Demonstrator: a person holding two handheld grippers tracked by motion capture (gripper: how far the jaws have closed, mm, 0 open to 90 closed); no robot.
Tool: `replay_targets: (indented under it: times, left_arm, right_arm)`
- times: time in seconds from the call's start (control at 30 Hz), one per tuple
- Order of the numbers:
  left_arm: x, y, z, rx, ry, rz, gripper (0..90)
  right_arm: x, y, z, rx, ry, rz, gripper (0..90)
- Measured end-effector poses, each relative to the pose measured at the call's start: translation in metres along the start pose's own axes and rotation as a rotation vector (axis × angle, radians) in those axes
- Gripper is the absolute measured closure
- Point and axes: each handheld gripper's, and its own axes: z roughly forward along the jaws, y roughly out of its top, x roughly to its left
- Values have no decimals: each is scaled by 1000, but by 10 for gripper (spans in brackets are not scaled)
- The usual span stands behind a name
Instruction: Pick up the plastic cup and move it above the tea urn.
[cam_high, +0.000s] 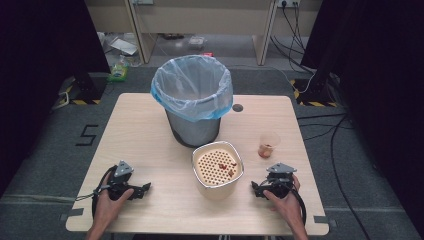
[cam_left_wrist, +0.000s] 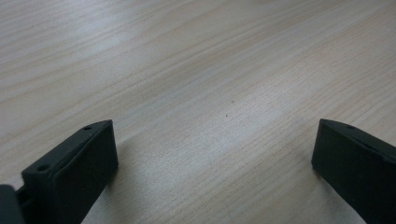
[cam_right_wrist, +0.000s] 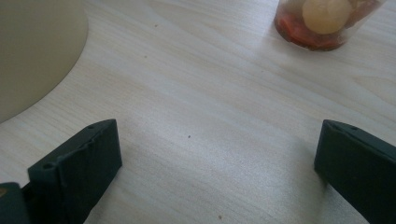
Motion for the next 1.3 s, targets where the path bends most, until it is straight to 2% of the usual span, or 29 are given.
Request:
replay_targets:
  times: [0.07,0.17,0.2,0.27,0.33,0.47,0.57,0.7,0.8,1.0,1.17,1.3]
  left_arm:
    - [0,0,0,0,0,0,0]
    - [0,0,0,0,0,0,0]
    - [0,0,0,0,0,0,0]
    - [0,0,0,0,0,0,0]
    - [0,0,0,0,0,0,0]
    - [0,0,0,0,0,0,0]
    - [0,0,0,0,0,0,0]
    - [0,0,0,1,0,0,0]
    - [0,0,0,0,0,0,0]
    - [0,0,0,0,0,0,0]
    - [0,0,0,1,0,1,0]
    - [0,0,0,0,0,1,0]
  right_arm:
    - [0,-1,-1,-2,-2,2,34]
    - [-1,0,-5,-19,7,-5,191]
    - [-2,0,-6,-22,12,2,197]
    - [-5,0,-8,-16,23,46,164]
    - [-6,0,-11,-3,4,32,200]
    - [-9,3,-18,-19,-17,33,180]
    - [-15,8,-27,-55,-35,83,171]
    - [-21,12,-31,-69,-35,73,186]
    - [-26,21,-40,-87,-57,57,199]
    - [-38,38,-53,-128,-79,84,211]
    - [-49,54,-57,-154,-88,112,250]
    - [-56,64,-55,-149,-98,122,298]
